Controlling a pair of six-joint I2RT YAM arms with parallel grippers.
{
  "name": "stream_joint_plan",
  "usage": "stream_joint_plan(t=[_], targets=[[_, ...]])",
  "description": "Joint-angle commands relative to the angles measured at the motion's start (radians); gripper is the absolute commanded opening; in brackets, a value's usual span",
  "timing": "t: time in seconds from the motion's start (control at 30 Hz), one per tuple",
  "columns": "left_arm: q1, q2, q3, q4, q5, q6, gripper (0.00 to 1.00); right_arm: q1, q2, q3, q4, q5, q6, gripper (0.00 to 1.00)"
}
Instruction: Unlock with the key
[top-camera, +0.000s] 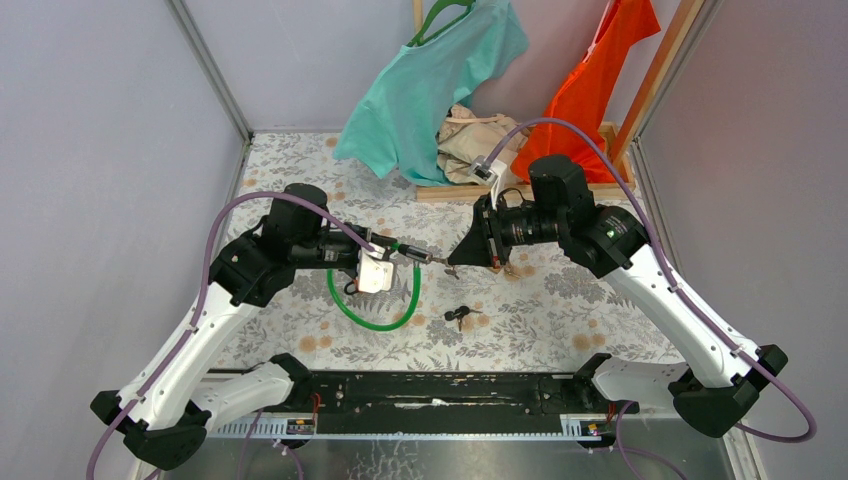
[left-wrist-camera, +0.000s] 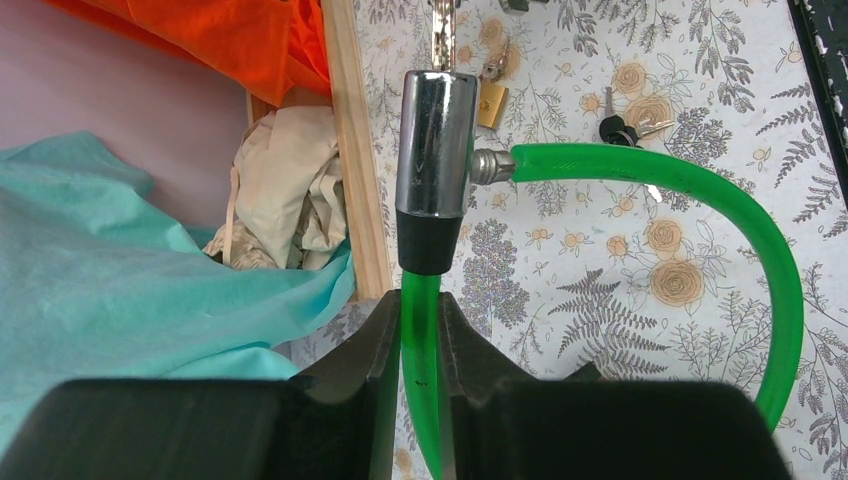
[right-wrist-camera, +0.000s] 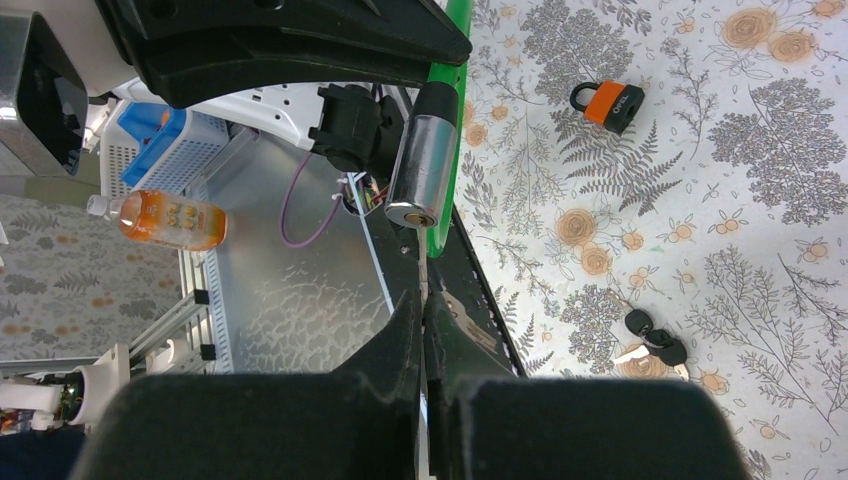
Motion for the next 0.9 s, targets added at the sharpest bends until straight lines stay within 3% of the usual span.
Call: stream_joint_plan(t=[0.0, 0.87], targets=[[-0.007, -0.018, 0.040, 0.028, 0.021, 0.016, 0.00, 0.010, -0.020, 0.004, 0.053, 0.022, 0.001, 0.00], [-0.033, -0.006, 0.049, 0.043, 0.010, 0.002, 0.00, 0.012, 0.036, -0.003, 0.146, 0.001, 0.066, 0.00]])
